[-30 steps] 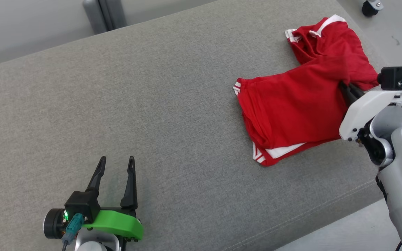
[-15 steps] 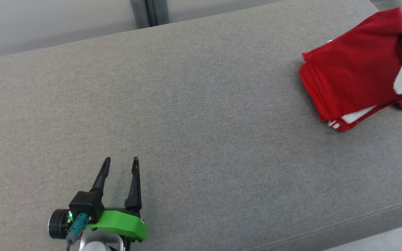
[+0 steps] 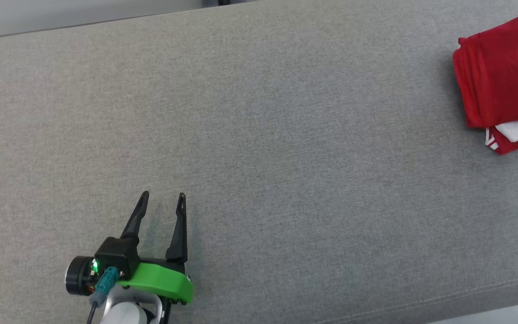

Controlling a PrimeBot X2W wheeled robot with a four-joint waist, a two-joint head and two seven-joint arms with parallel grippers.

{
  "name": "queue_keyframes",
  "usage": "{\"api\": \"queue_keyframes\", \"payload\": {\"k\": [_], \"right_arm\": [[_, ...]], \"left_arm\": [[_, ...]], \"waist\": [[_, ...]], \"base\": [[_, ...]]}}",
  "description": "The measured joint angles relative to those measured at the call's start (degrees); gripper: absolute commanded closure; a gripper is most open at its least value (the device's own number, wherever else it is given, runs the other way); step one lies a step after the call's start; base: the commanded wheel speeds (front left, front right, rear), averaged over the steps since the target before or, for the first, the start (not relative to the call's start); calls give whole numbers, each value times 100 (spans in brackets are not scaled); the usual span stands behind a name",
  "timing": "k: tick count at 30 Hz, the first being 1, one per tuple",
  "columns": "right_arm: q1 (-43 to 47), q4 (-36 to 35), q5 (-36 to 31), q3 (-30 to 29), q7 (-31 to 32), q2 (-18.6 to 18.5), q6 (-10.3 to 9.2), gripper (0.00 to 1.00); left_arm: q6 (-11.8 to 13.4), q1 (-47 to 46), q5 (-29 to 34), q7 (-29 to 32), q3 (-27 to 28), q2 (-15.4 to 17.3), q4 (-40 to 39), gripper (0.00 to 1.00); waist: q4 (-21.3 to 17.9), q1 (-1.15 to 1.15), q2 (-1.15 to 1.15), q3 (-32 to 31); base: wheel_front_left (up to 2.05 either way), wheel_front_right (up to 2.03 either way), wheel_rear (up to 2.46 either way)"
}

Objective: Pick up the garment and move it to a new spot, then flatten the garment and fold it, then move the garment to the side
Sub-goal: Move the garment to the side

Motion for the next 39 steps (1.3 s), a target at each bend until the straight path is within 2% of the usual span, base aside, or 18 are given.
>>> {"api": "queue_keyframes", "payload": {"k": [2,3,5,6,11,17,23,29,34,39], "right_arm": [[-23,149,-202,-230,-120,-1,0,100],[-31,241,-298,-369,-189,2,0,89],[-46,423,-547,-697,-385,12,0,16],[-48,493,-734,-854,-526,14,0,0],[-96,673,-1358,-1407,-1134,285,0,0],[-163,749,-1657,-1474,-1436,592,0,0],[-230,757,-1537,-937,-1720,779,0,0],[-153,541,-1174,-140,-2027,1134,0,0],[250,129,-758,589,-2364,1537,0,0],[925,-366,-377,992,-2666,1919,0,0]], "left_arm": [[-7,-22,7,0,-27,19,0,0],[-10,-45,11,0,-37,31,-3,0],[-9,-80,11,1,-36,51,-10,0],[-9,-90,11,2,-34,65,-13,0],[11,-110,8,8,-31,112,-14,0],[43,-112,-4,9,-41,122,-10,0],[83,-105,-86,9,9,124,-2,0],[185,-51,-378,8,240,57,-3,0],[287,4,-554,0,474,2,32,0],[354,166,-668,0,660,-59,32,0]], "waist": [[56,0,0,74],[88,0,0,112],[143,0,0,177],[171,0,0,210],[249,0,0,279],[192,0,0,154],[122,0,0,-66],[55,0,0,-407],[11,0,0,-779],[16,0,0,-1115]], "base": [[0,0,0],[0,0,0],[0,0,0],[0,0,0],[0,0,0],[0,0,0],[0,0,0],[0,0,0],[0,0,0],[0,0,0]]}}
